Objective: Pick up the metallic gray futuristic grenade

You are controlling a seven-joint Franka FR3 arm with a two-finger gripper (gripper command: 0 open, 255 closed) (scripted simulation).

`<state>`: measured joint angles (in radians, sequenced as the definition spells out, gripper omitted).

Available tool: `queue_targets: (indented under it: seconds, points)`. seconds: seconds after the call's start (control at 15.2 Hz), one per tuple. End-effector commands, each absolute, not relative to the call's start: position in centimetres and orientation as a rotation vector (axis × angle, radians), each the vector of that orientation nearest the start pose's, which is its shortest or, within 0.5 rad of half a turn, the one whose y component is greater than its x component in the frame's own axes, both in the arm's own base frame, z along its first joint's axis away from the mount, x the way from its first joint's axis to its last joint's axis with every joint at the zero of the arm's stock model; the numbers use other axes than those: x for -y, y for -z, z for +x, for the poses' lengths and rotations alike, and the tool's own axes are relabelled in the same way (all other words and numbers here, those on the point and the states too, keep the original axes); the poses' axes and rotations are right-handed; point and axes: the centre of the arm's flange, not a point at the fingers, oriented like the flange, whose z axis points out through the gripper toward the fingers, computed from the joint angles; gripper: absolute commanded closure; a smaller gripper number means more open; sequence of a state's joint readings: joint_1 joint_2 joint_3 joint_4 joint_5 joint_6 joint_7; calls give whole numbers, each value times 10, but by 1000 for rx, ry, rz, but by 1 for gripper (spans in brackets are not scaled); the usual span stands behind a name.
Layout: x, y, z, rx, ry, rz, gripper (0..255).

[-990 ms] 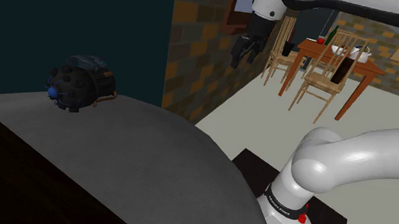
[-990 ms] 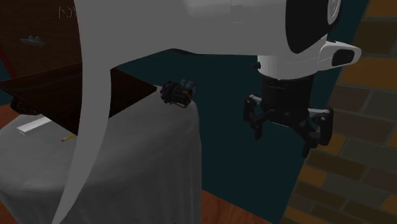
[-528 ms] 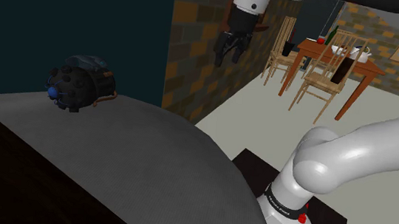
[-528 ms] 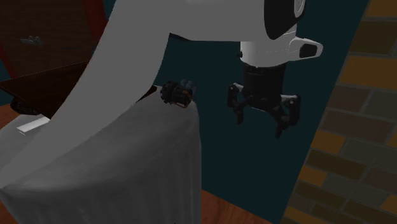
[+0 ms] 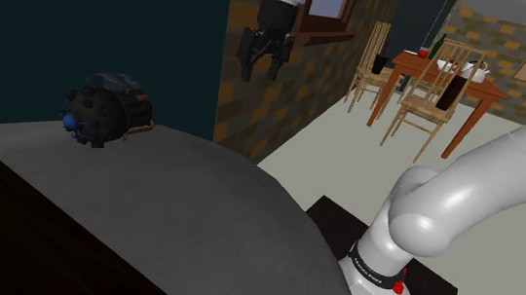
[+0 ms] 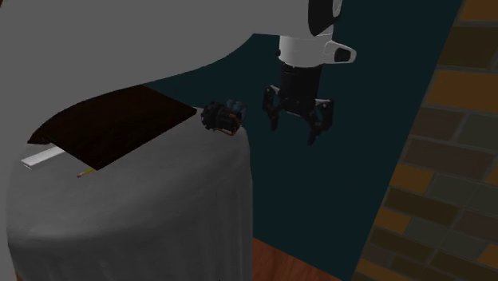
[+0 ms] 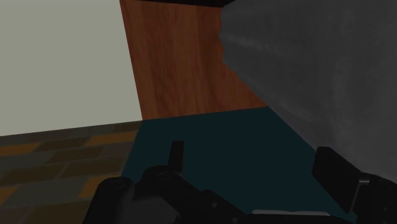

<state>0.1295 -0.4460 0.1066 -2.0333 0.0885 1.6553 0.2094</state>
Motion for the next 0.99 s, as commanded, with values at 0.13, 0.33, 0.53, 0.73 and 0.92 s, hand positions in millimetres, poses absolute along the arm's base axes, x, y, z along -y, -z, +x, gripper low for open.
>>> queue_targets:
  seconds: [0.13,0.33,0.53,0.73,0.92]
  points:
    - [-156,-631,431,55,29,-3036,0]
    - [-187,-634,451,80,-10,-3000,0]
    - [-218,-638,470,104,-49,-2963,0]
    - [-250,-642,489,128,-87,-2925,0]
    - [-281,-647,507,152,-124,-2887,0]
